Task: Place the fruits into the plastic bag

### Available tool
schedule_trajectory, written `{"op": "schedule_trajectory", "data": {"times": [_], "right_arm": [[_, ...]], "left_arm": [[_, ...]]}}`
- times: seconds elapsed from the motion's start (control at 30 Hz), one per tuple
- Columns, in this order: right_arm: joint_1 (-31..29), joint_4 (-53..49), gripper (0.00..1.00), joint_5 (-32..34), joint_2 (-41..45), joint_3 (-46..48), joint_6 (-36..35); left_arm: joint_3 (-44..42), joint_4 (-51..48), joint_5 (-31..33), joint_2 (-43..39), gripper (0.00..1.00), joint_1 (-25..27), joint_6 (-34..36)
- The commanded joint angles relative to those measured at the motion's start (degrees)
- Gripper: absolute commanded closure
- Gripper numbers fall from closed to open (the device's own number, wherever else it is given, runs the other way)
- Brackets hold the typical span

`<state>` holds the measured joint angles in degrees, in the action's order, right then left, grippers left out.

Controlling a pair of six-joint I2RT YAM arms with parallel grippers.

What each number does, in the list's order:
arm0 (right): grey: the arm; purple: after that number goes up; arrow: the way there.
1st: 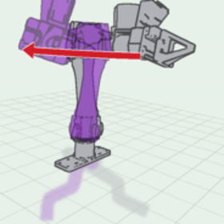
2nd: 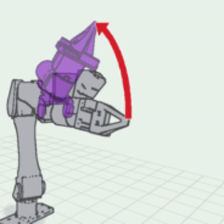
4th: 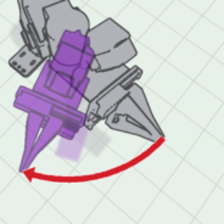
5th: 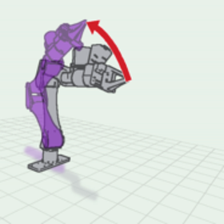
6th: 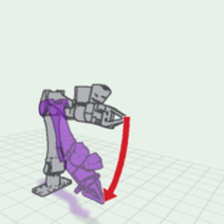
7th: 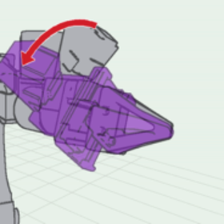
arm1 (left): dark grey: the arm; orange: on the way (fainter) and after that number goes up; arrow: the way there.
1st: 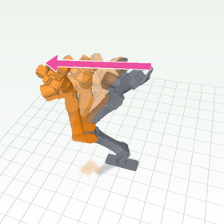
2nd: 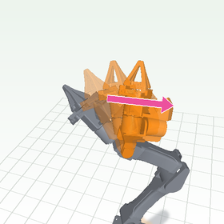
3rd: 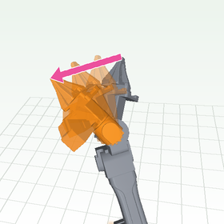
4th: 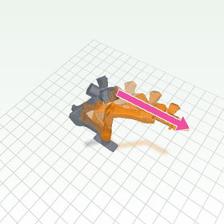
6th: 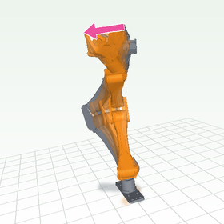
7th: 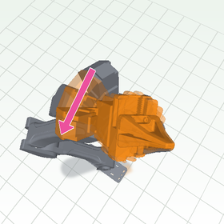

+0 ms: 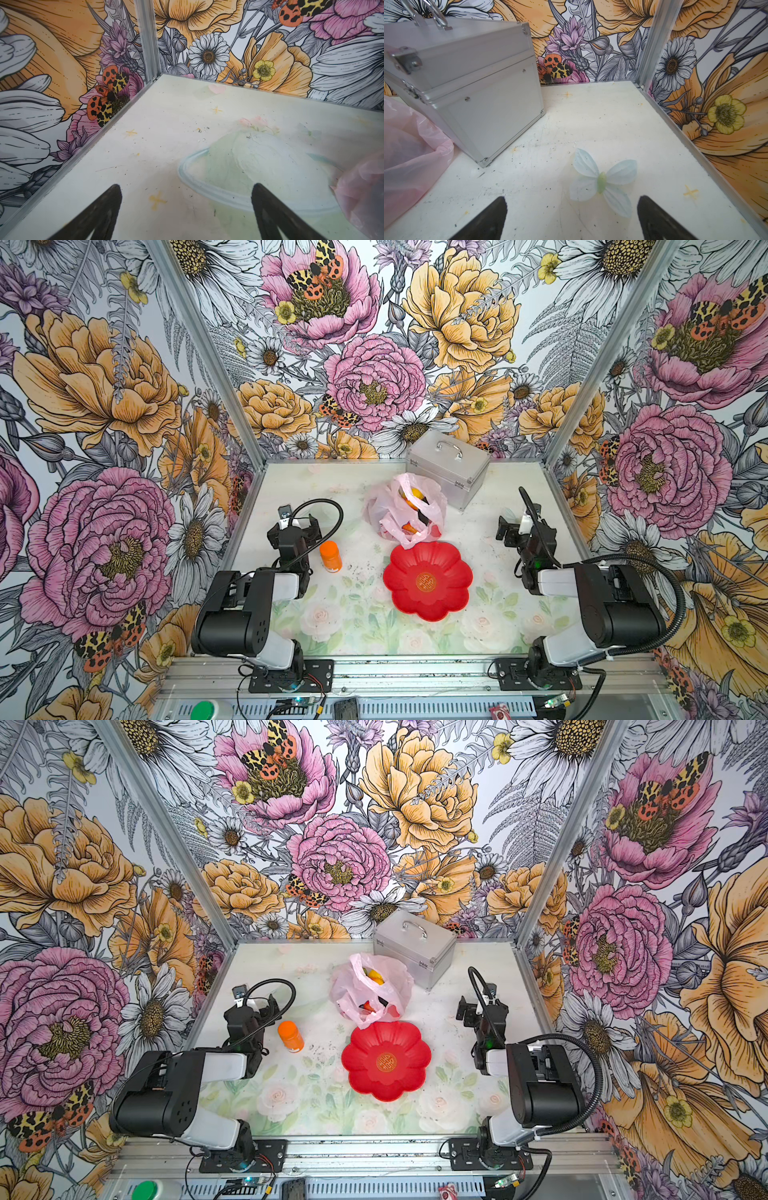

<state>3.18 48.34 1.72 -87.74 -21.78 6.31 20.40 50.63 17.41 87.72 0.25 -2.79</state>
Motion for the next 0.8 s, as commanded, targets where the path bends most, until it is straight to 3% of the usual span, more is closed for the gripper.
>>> {"op": "schedule_trajectory", "data": {"times": [0.0, 0.13, 0.33, 0.77], "right_arm": [[-0.49, 1.51, 0.01, 0.57, -0.23, -0.41, -0.69], [-0.46, 1.51, 0.00, 0.57, -0.21, -0.46, -0.73], [-0.55, 1.53, 0.00, 0.63, -0.22, -0.48, -0.77], [-1.33, 0.56, 0.01, 1.90, -0.41, -1.00, -1.36]], "left_arm": [[-2.03, 8.62, -5.02, 0.70, 0.01, -1.33, -0.02], [-3.04, 11.24, -8.27, 1.18, 0.01, -2.26, -0.38], [-0.90, 7.40, -3.37, 1.13, 0.01, -0.76, 0.13], [0.26, 5.10, -2.99, 1.14, 0.01, 0.45, 1.71]]}}
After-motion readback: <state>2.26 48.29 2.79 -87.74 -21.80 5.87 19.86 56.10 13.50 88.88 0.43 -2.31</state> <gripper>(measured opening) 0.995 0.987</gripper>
